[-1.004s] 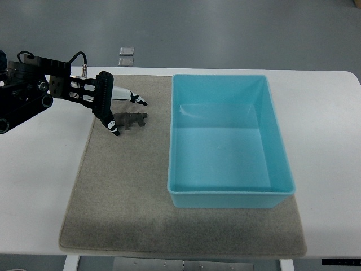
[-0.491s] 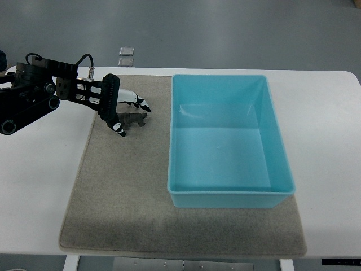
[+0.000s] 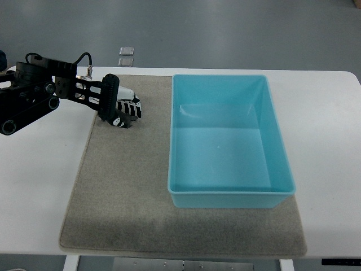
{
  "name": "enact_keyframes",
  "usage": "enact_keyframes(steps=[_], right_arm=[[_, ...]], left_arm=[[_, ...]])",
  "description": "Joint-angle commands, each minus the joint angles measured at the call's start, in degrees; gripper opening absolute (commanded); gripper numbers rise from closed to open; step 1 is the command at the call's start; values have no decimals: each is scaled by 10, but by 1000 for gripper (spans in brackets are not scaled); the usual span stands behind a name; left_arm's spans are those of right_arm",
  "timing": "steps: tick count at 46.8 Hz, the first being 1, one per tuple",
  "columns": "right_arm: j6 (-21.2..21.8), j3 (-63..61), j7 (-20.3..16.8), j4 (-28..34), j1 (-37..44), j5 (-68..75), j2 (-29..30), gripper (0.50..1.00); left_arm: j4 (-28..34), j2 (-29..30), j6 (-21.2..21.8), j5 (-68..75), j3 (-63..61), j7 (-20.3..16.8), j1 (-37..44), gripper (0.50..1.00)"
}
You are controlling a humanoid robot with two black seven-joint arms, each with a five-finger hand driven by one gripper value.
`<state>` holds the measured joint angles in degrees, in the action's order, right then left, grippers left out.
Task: Place brown hippo in blue box with left hand
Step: 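Tighten the left hand grip around the hippo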
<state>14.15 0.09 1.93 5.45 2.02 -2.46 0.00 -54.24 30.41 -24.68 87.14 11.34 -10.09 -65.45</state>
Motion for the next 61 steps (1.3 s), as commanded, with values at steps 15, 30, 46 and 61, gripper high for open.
enact_keyframes(steps=[15,30,46,61], right_arm=[[0,0,0,0,0,0,0,936],[0,0,0,0,0,0,0,936],[0,0,0,0,0,0,0,936],[0,0,0,0,1,0,0,936]], left_arm=[[-1,0,16,0,0,0,-3,500],[-2,-1,16,0,1,0,-10,500],[-8,1,16,24,7,0,-17,500],[-8,-1,17,22,9,0,-15,500]])
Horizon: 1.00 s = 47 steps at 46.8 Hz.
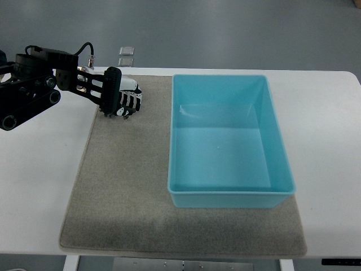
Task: Place brown hippo in blue box with left hand
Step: 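Tighten the left hand grip around the hippo, then lift the hippo and carry it over the blue box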
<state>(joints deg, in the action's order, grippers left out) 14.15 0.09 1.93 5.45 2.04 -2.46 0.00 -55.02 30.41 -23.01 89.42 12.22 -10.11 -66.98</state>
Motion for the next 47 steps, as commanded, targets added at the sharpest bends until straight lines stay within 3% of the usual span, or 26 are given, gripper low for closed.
enact_keyframes(steps=[1,47], right_arm=[[0,0,0,0,0,0,0,936],[0,0,0,0,0,0,0,936]], left_arm=[[0,-1,1,0,1,0,0,500],[-1,-5,15,-5,24,0,-35,500]])
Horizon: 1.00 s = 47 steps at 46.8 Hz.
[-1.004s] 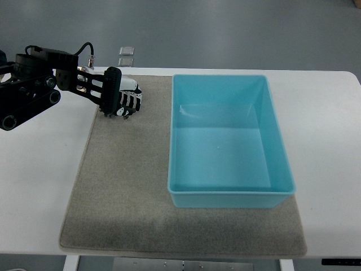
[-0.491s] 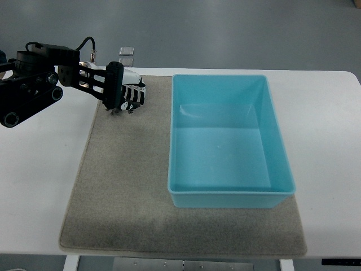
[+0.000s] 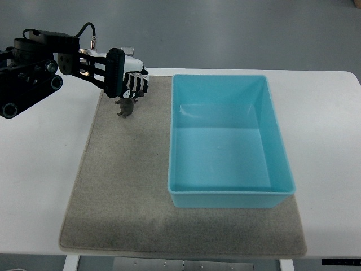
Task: Place brown hippo in blue box with left hand
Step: 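Lift the hippo and carry it over the blue box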
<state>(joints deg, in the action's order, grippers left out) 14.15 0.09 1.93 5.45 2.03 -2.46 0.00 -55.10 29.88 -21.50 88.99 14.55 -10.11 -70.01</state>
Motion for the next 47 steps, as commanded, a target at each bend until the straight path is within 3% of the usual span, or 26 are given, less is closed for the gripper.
enact_keyframes(steps=[1,47], right_arm=[[0,0,0,0,0,0,0,936],[0,0,0,0,0,0,0,936]], left_arm=[[0,0,0,0,0,0,-5,500],[-1,-24,0,-4,14,0,-73,500]])
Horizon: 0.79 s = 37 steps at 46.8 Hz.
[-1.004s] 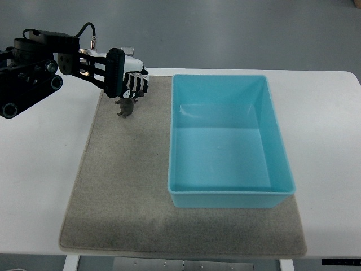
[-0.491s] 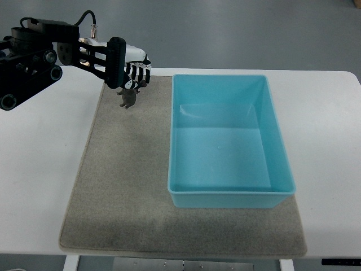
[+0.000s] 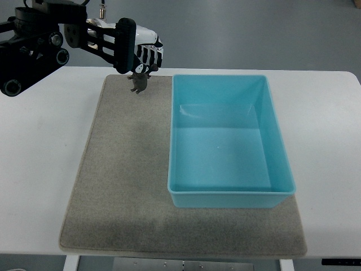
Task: Place brown hippo in blue box with left hand
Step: 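Lift the hippo and carry it over the blue box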
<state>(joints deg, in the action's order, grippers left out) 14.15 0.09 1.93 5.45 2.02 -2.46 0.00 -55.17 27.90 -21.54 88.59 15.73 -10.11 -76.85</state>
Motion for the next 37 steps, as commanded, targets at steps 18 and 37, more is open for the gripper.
enact_keyframes(steps=[18,37], right_arm=[[0,0,0,0,0,0,0,936],[0,0,0,0,0,0,0,936]], left_arm=[[-1,-25,0,-1,8,0,-37,500],[-29,-61,1,-8,33,0,-33,500]])
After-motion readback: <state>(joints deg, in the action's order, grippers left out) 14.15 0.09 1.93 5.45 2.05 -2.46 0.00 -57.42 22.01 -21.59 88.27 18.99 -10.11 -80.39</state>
